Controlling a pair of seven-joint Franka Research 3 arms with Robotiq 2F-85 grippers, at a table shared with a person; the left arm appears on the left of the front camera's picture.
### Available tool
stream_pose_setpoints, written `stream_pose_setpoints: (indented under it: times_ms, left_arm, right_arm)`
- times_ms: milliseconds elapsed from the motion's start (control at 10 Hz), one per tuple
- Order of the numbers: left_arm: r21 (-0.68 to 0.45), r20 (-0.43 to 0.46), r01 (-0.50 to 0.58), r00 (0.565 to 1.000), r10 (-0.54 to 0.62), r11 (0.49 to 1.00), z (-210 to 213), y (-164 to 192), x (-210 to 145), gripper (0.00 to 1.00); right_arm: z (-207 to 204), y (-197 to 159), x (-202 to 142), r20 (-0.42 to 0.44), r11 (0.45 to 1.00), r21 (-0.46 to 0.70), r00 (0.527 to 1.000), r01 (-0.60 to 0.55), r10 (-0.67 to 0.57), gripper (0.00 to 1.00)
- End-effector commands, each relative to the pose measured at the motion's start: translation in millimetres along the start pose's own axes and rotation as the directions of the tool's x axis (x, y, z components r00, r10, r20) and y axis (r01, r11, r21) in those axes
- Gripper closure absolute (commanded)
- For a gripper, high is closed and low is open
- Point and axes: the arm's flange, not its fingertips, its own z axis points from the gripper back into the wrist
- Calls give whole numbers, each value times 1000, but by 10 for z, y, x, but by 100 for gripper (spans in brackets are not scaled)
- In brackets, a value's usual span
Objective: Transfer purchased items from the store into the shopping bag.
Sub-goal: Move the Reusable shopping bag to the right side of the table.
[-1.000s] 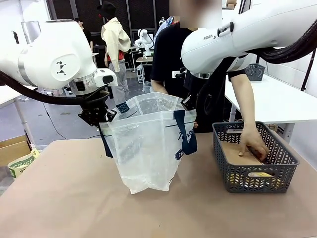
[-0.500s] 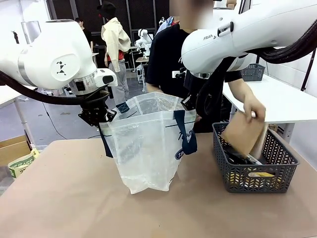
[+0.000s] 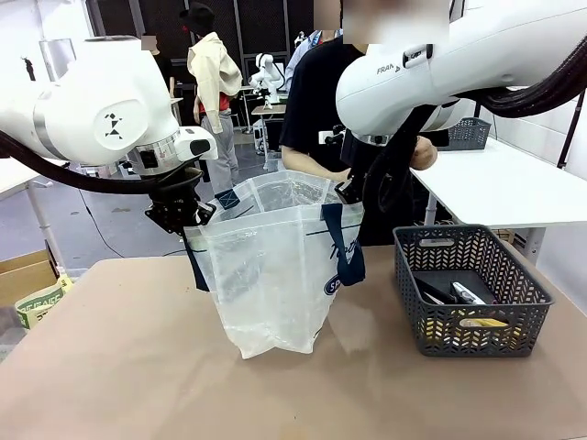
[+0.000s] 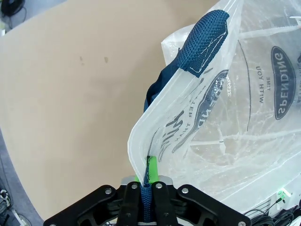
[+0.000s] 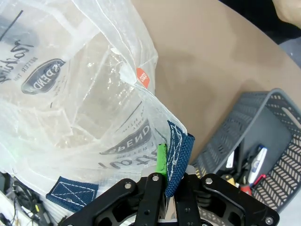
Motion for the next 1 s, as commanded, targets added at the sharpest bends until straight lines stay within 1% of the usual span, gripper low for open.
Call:
stream_pose_setpoints:
  times_ms: [0,900]
  left_arm:
    - [5,-2,-7,1000,8,1000,-5,36,-7,100]
    - [5,-2,-7,1000,8,1000,-5,36,-7,100]
  right_arm:
    - [12,-20,-9,-12,1000,0,1000,16,-16,100]
    - [12,-20,-9,-12,1000,0,1000,16,-16,100]
